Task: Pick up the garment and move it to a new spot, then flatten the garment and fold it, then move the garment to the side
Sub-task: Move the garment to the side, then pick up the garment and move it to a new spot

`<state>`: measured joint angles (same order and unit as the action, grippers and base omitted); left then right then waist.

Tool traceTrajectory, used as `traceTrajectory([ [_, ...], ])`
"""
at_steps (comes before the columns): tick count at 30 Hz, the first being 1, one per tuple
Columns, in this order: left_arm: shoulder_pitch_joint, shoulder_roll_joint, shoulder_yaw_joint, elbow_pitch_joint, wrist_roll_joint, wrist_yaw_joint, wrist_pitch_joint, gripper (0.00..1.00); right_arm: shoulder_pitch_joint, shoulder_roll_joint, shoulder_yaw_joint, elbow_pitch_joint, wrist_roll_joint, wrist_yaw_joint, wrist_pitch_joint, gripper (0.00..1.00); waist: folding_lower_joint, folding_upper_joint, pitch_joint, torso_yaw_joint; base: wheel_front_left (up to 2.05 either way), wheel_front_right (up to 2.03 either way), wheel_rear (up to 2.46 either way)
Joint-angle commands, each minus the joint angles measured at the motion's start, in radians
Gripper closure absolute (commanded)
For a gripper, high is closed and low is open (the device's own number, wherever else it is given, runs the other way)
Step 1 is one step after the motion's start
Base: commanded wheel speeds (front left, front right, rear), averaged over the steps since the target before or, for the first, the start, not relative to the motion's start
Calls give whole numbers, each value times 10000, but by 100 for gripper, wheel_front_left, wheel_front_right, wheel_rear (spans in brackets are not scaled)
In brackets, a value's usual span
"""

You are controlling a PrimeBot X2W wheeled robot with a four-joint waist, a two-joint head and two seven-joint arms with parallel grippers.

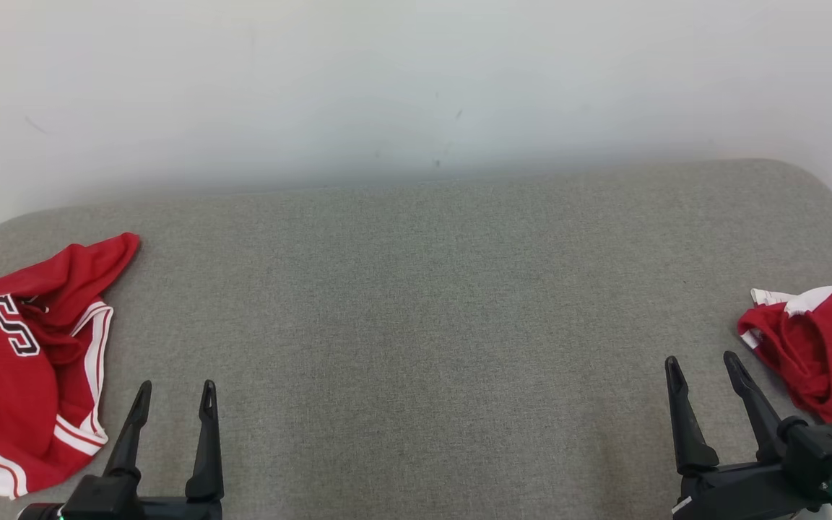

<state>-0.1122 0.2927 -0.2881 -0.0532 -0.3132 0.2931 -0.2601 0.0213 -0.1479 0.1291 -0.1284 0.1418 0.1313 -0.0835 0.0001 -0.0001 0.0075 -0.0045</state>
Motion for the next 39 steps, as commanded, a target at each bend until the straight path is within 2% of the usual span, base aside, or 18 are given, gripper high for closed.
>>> traceTrajectory([
  [1,125,-22,63,57,115,-14,-29,0,74,20,22,-27,-32,-10,-15,0,-1,1,8,4,0,0,0],
  [11,-21,-205,182,183,176,-179,-29,0,147,75,-20,-23,13,-11,-34,0,-1,1,11,353,0,0,0],
  [16,-102,-326,340,91,270,-257,-28,0,30,-42,235,-157,18,-11,60,0,-1,1,86,996,0,0,0],
  [29,138,-753,1098,-56,347,-445,-28,0,-246,-57,863,-158,173,-11,113,0,-1,1,289,3168,0,0,0],
  [34,230,-876,1317,-87,512,-593,-28,0,-295,-99,971,-131,152,-11,144,0,-1,1,369,3556,0,0,0],
  [39,266,-989,1456,-46,603,-697,-28,0,-321,-125,1018,-84,241,-11,105,0,-1,1,396,3620,0,0,0],
])
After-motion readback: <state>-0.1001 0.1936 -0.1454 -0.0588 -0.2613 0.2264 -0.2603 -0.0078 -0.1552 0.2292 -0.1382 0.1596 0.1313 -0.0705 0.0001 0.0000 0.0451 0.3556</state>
